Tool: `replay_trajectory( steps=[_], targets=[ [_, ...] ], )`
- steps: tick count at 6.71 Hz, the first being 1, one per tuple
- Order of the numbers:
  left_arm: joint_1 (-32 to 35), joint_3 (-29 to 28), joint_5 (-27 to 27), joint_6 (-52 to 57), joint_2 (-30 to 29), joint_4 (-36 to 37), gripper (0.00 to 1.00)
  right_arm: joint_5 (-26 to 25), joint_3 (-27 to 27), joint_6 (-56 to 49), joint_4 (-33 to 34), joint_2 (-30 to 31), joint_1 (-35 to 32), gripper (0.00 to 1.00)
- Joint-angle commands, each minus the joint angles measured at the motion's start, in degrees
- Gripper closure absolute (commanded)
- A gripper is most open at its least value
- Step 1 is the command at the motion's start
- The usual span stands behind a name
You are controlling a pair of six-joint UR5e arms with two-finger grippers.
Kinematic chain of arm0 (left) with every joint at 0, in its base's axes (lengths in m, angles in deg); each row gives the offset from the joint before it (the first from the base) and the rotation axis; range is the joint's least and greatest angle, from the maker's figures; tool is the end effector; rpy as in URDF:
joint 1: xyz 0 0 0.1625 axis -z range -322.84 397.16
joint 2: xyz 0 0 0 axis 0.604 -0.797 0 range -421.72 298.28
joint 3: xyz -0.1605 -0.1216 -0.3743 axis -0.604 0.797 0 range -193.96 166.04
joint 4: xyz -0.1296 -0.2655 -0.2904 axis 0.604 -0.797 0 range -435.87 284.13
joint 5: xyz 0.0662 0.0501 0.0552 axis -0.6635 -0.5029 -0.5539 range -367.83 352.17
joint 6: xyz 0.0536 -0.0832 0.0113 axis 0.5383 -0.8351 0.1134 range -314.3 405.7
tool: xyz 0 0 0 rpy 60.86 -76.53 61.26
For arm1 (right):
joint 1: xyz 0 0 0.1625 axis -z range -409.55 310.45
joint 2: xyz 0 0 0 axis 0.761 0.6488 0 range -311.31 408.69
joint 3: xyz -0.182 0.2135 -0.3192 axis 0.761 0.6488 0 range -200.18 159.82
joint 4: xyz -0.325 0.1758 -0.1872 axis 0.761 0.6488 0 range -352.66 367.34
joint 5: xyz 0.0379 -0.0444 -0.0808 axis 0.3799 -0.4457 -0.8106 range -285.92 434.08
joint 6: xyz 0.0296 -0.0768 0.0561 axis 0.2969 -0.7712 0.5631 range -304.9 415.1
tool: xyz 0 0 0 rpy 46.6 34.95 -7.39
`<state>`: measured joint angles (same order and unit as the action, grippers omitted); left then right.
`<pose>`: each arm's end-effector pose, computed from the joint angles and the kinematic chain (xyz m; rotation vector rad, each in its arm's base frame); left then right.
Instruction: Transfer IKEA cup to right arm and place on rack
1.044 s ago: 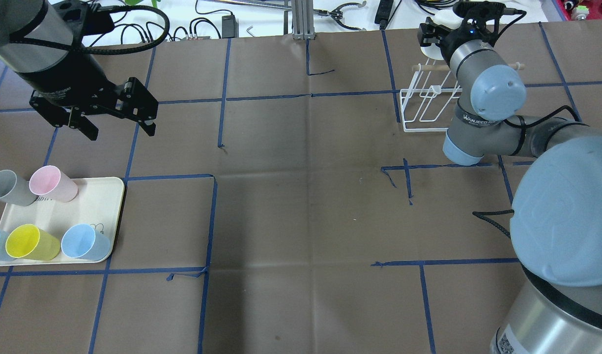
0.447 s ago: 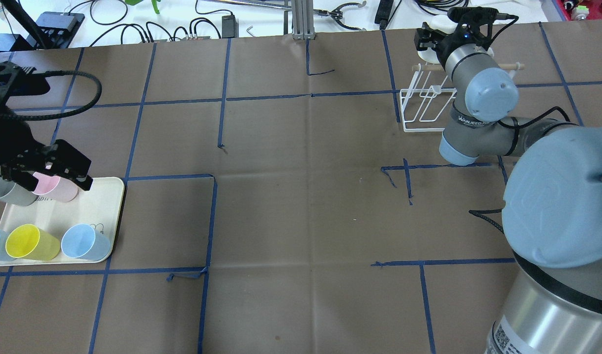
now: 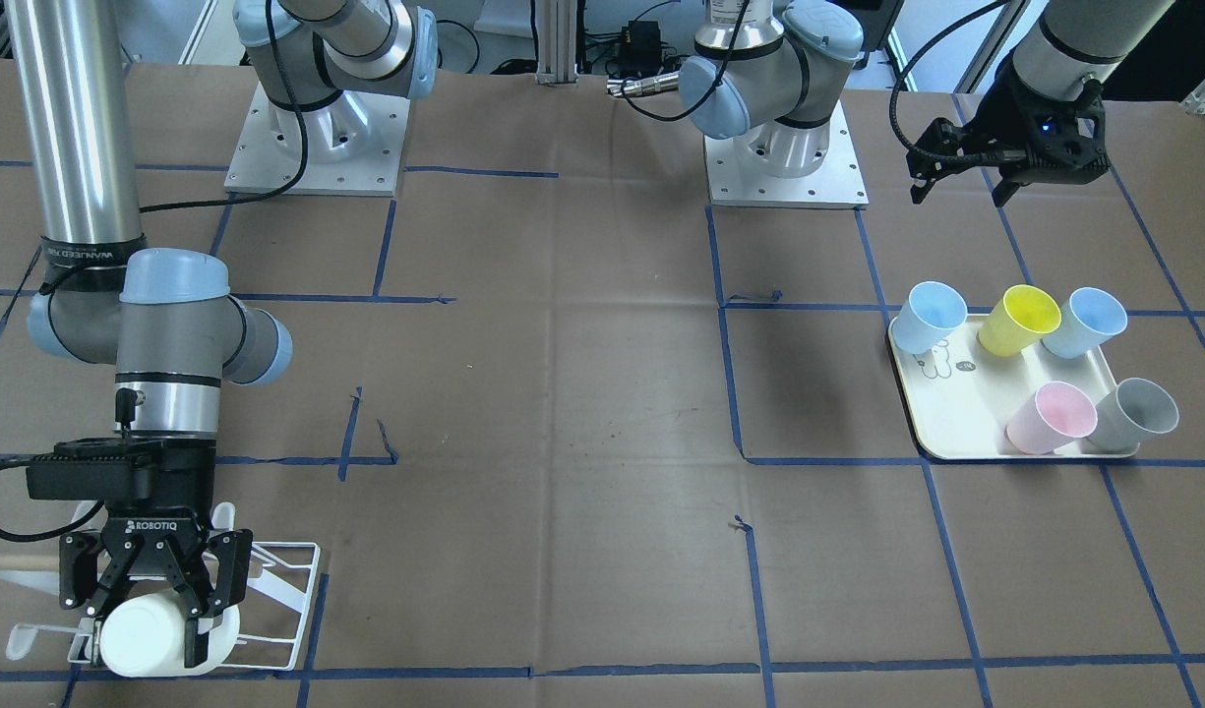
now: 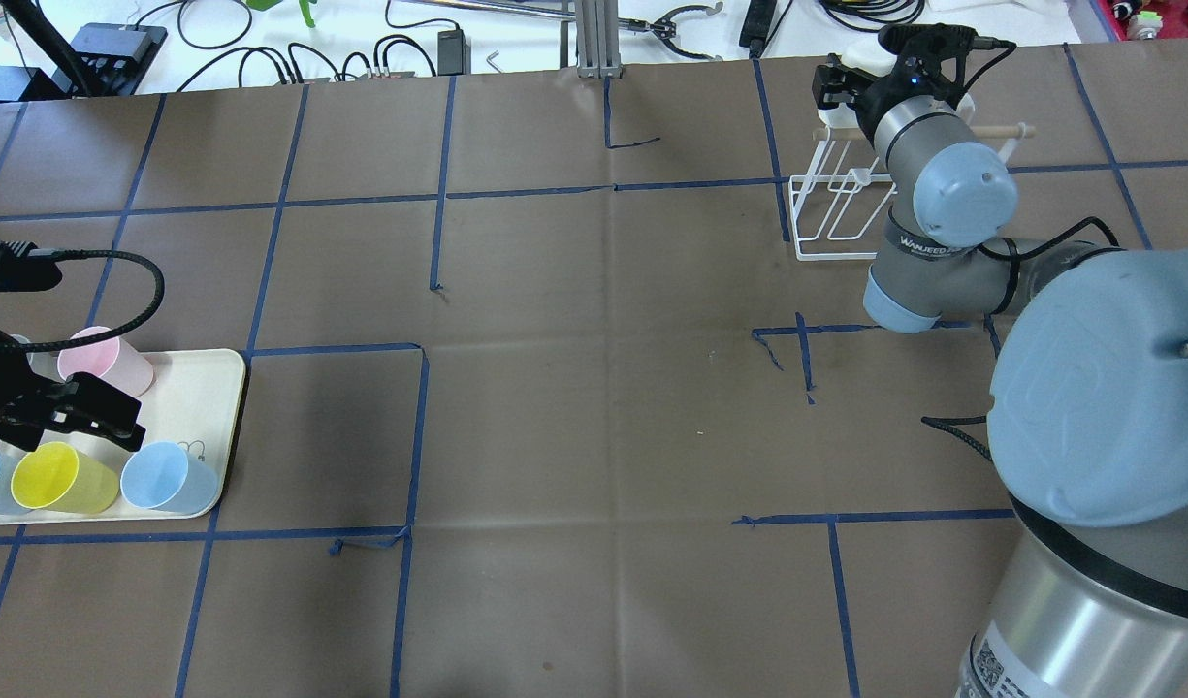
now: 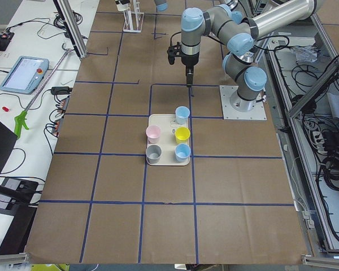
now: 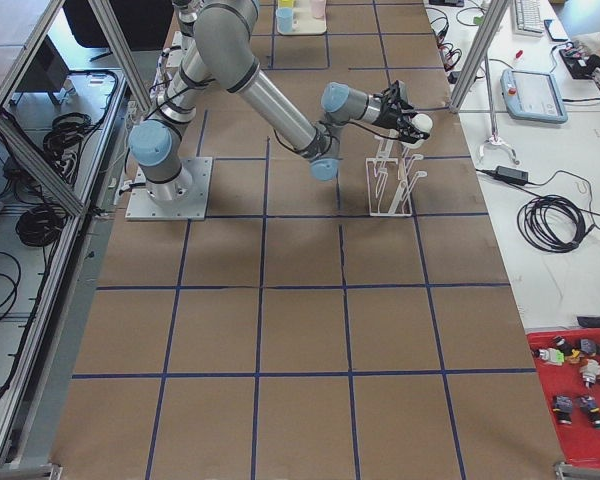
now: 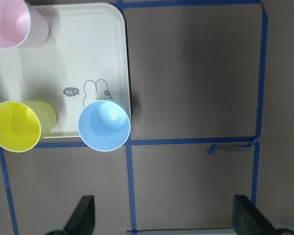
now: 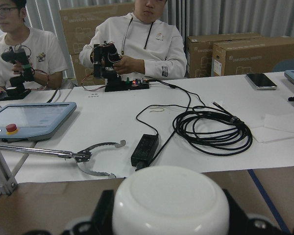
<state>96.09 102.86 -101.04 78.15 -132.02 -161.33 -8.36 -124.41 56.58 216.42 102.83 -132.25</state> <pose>0.0665 -0.3581 0.4102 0.0395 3.1155 0.1058 0.0652 -0.6420 0.2637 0.0793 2.5436 -1.7533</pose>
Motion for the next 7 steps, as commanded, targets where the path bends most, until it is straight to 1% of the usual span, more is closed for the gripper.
replay_trajectory(
  steps=[1,2,3,4,5,7],
  targets=[
    [-0.7,3.3,-0.5,0.4,-1.3,4.8,0.01,0.1,0.1,0.1,0.0,0.2,0.0,0.0],
    [-0.7,5.8,-0.4,0.4,-3.3,9.9,0.01,0.0,0.0,0.1,0.0,0.5,-0.1,0.0],
    [-0.8,9.4,-0.3,0.2,-6.3,17.3,0.01,0.0,0.0,0.1,0.0,1.1,-0.4,0.0],
    [-0.8,11.6,-0.3,0.3,-8.6,22.4,0.01,-0.1,-0.2,0.2,-0.1,3.1,-1.0,0.0],
    [-0.8,11.9,-0.3,0.3,-10.8,23.6,0.01,0.3,-1.2,1.7,-0.7,6.6,-1.8,0.0],
    [-0.9,11.9,-0.4,0.2,-14.7,24.9,0.01,0.9,-7.9,12.2,-0.8,15.1,-4.2,0.0]
  ],
)
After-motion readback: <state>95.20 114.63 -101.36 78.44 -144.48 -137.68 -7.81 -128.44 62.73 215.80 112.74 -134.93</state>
